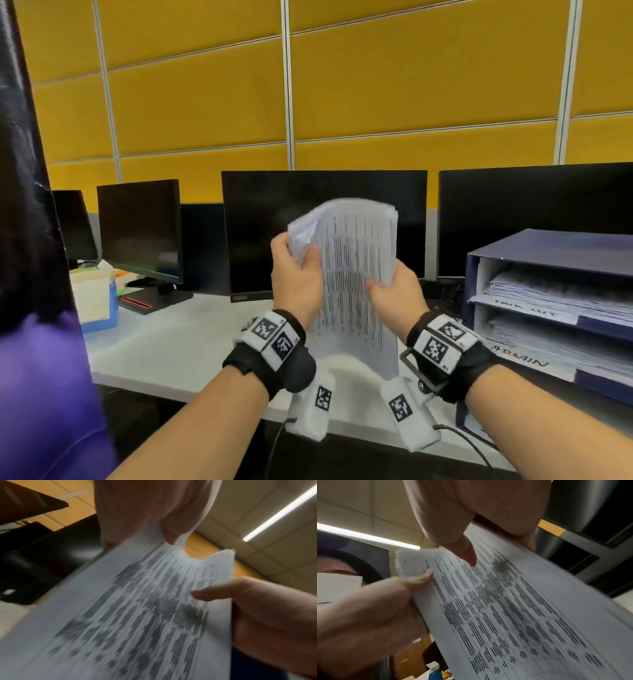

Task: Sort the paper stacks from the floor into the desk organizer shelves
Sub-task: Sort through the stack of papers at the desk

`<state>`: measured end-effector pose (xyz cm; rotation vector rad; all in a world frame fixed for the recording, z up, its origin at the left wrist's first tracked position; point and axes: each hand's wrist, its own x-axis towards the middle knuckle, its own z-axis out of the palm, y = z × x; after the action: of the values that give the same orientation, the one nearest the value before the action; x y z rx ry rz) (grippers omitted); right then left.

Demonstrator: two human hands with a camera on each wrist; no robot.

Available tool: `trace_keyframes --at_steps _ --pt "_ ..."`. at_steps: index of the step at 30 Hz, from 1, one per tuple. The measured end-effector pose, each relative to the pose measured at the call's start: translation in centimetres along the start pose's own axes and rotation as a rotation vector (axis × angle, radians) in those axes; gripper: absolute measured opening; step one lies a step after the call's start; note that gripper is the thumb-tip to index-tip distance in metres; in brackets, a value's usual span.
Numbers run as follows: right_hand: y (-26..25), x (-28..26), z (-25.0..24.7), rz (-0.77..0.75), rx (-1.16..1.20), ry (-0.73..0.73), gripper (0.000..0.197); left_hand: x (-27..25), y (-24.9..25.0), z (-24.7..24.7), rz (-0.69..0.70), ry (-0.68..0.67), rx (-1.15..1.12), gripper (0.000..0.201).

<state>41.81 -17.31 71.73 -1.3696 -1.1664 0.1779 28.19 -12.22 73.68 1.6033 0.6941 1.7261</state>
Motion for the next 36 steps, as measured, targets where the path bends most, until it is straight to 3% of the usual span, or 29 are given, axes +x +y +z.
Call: trace_keyframes --at_steps 2,4,8,11,15,20,25,30,33,36 --pt "0.9 -0.8 -0.2 0.044 0.007 -0.026 0.045 -1.2 -2.5 -0.5 -0.116 -0.097 0.029 0.035" --pt "1.3 -1.3 -0.8 0.083 0.085 0.046 0.049 -1.4 -4.8 -1.4 -0.187 -0.154 0.061 0.042" --pt "0.9 -1.1 -1.6 0.043 0.142 0.154 0.049 -0.6 -5.3 -2.5 -0.150 -0.072 0.045 0.060" --pt "1.0 -0.8 -1.1 0.056 0.157 0.101 0.051 -0.8 -4.2 -2.3 -0.158 -0.035 0.009 0.051" --pt "1.6 -0.5 -1.3 0.049 0.215 0.146 0.051 -0.8 -4.3 -2.7 -0.182 0.043 -0.039 0.040" --pt "1.8 -1.1 -0.8 0.033 0.163 0.047 0.044 -1.0 -4.7 -2.4 -0.187 -0.073 0.002 0.018" --pt "2.4 -0.9 -0.9 0.053 0.158 0.062 0.043 -1.2 -4.4 -2.4 -0.180 -0.023 0.019 0.032" --pt "2.6 -0.6 -0.9 0.072 0.129 0.040 0.041 -0.9 -2.9 -3.3 0.096 0.056 0.124 0.055" --pt "2.6 -0.1 -1.0 0.079 0.123 0.021 0.041 0.1 -1.7 -4.1 0.433 0.094 0.371 0.030" --pt "2.7 0.3 -1.4 0.082 0.104 -0.021 0.042 1.0 -1.9 -5.0 0.601 0.095 0.547 0.009"
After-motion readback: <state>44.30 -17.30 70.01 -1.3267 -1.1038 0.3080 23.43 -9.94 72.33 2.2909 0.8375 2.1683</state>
